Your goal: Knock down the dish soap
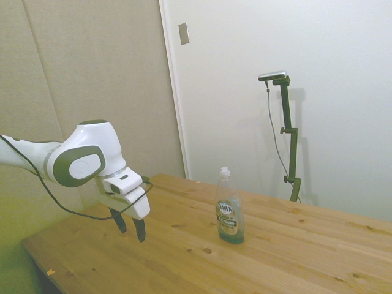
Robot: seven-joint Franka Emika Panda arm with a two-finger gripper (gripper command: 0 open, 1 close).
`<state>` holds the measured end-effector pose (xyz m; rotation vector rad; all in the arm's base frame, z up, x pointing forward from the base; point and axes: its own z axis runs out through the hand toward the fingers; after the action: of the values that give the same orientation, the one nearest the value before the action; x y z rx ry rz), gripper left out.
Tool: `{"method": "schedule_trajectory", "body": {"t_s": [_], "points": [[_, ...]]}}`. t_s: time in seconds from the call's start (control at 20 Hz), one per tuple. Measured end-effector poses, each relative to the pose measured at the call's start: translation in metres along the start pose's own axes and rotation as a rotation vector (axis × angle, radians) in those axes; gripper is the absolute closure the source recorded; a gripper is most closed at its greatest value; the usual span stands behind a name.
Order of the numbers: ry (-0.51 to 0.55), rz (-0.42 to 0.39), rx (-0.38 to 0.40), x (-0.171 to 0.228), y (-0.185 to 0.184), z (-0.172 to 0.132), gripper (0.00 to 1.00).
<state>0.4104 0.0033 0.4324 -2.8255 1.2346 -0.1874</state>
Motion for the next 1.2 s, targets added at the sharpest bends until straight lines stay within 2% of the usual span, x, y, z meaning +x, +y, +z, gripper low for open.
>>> {"method": "schedule_trajectory", "body": {"t_s": [0.1,0.15,0.3,0.55,1.2], "points": [[0.004,-0.001,0.003,0.001,-0.001,0.0,0.0],[0.009,-0.004,0.004,0.002,0.0,-0.002,1.0],[0.027,0.015,0.031,0.02,0.001,-0.015,1.0],[0.047,0.087,0.067,0.074,0.002,-0.033,1.0],[0.114,0.163,0.016,0.182,0.027,-0.033,1.0]]}}
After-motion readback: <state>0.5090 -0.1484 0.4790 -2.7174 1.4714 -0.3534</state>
